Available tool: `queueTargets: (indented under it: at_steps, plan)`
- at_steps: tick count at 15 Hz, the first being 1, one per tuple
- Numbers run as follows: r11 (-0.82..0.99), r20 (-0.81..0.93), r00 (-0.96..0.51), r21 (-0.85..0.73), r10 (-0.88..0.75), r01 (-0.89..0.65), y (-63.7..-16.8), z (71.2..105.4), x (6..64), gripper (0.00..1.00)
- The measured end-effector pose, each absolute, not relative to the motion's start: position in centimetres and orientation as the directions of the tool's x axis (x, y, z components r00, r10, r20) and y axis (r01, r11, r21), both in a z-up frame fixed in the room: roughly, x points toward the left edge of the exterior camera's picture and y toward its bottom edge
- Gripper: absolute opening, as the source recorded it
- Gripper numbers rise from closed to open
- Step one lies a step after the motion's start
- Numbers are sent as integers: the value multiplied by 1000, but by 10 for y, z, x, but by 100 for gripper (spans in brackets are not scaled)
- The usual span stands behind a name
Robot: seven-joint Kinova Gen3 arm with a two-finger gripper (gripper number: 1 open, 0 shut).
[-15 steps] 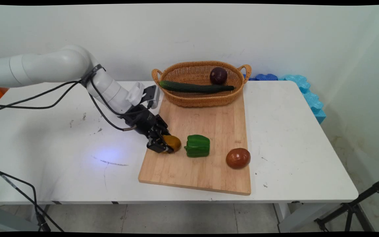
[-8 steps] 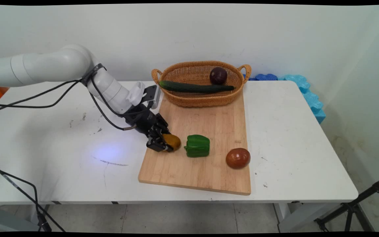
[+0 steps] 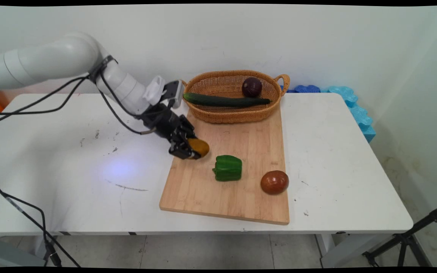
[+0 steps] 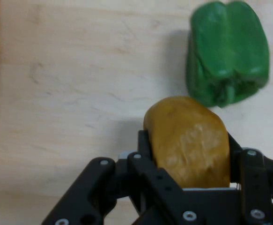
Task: Place the picked object in the vegetable basket
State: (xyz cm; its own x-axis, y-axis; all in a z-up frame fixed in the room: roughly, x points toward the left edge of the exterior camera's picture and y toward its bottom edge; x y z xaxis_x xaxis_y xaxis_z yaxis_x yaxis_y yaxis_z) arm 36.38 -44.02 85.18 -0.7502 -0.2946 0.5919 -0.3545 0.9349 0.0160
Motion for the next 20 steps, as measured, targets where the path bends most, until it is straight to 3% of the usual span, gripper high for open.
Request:
queueTargets:
  at_steps: [11, 20]
  plan:
    - [866, 650, -696, -115, -305, -487, -526, 907, 381, 0]
    - [782, 660, -672, -201, -336, -589, -599, 893, 399, 0]
